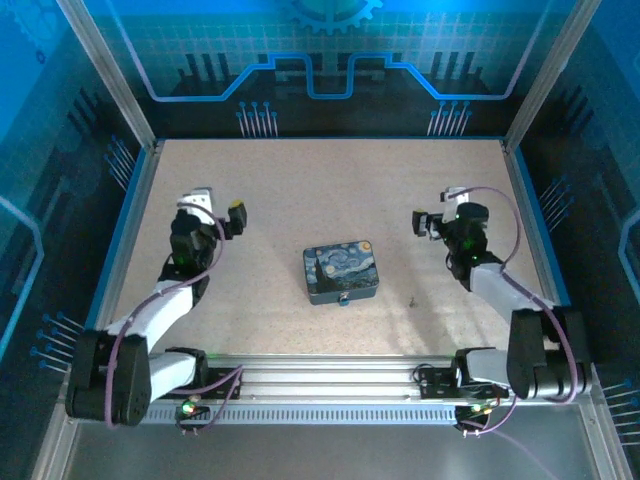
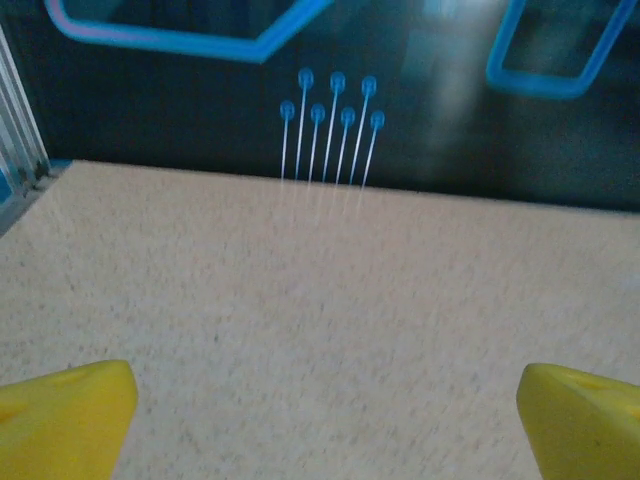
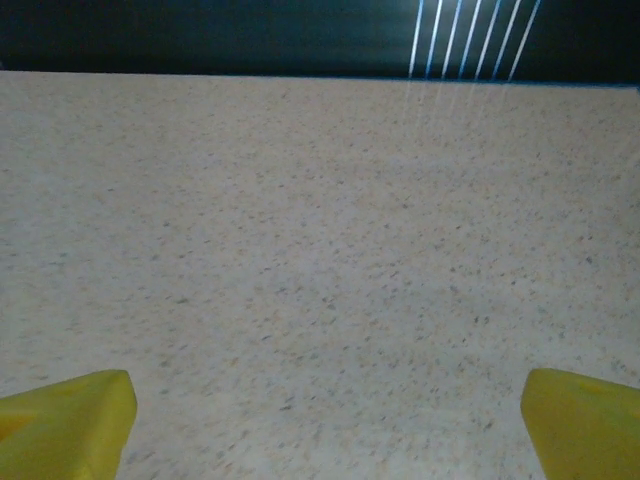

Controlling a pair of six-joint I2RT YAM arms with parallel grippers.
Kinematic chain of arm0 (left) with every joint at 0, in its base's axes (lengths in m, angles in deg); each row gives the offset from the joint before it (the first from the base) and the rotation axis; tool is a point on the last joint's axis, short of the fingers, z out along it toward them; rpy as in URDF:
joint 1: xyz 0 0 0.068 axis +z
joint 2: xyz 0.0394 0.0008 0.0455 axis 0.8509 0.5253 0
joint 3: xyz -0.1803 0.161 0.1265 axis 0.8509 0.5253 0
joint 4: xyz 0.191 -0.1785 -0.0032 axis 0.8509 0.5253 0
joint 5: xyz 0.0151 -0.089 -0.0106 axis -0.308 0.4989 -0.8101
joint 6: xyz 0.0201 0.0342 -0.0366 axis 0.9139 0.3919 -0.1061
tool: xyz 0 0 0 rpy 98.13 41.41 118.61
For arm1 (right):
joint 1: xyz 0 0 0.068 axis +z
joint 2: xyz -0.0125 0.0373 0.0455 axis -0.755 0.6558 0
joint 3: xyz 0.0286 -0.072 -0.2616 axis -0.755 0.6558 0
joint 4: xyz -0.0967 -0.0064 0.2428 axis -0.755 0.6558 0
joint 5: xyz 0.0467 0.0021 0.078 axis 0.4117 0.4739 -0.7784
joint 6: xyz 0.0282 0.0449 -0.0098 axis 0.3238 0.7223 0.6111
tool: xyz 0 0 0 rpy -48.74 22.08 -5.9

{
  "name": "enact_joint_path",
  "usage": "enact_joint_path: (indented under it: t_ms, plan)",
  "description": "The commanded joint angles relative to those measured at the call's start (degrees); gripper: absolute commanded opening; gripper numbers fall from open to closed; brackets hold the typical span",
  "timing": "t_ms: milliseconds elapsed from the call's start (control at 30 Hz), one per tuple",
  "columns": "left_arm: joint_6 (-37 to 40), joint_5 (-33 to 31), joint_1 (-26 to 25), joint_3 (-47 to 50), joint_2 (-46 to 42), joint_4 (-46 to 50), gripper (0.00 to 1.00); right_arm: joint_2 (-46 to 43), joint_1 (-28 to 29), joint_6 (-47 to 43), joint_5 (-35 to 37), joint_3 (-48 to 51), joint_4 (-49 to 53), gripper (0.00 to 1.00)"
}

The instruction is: Unlock the padlock with the key

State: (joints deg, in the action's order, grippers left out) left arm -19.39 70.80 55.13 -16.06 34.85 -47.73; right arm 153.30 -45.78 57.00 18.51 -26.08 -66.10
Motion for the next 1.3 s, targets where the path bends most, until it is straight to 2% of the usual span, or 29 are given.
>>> enact_joint_path:
  t_ms: [0,100,233,433,567,700,767,1033,1267]
  plan:
    - [-11.20,0.37,-0.29,-6.05,-3.41,18.32,0.99,-3.35,1.41,6.81,-2.65,-4.99,21.40,1.00]
    - [-17.63,4.34,-0.74,-8.66,-4.98,25.00,0.99,-4.68,2.04,12.32,-4.97,-9.02,34.98,1.00]
    - [-25.56,7.17,-3.99,-7.45,-6.76,26.33,0.99,-4.49,3.92,17.32,-9.08,-10.04,48.04,0.99]
    - [-29.39,5.41,-15.14,-7.07,-4.29,22.90,0.99,-4.42,8.52,22.05,-10.75,-6.50,58.88,0.88]
    - [-29.28,5.75,-20.24,-9.46,-0.15,20.87,0.99,-4.69,10.63,23.48,-10.79,-3.93,60.36,0.80]
    - [-28.09,5.18,-22.75,-11.17,2.83,18.88,0.99,-3.02,11.72,23.80,-10.62,-1.91,59.54,0.66]
    - [-27.15,5.00,-23.33,-11.93,3.71,18.40,0.99,-1.87,12.07,23.97,-10.69,-1.26,58.88,0.58]
    - [-27.05,5.13,-23.54,-12.38,4.54,18.15,0.99,2.08,13.34,24.24,-10.06,-1.13,55.89,0.41]
    - [-27.14,5.02,-23.52,-12.41,4.46,18.34,0.99,4.73,13.73,24.37,-7.99,-1.61,55.22,0.33]
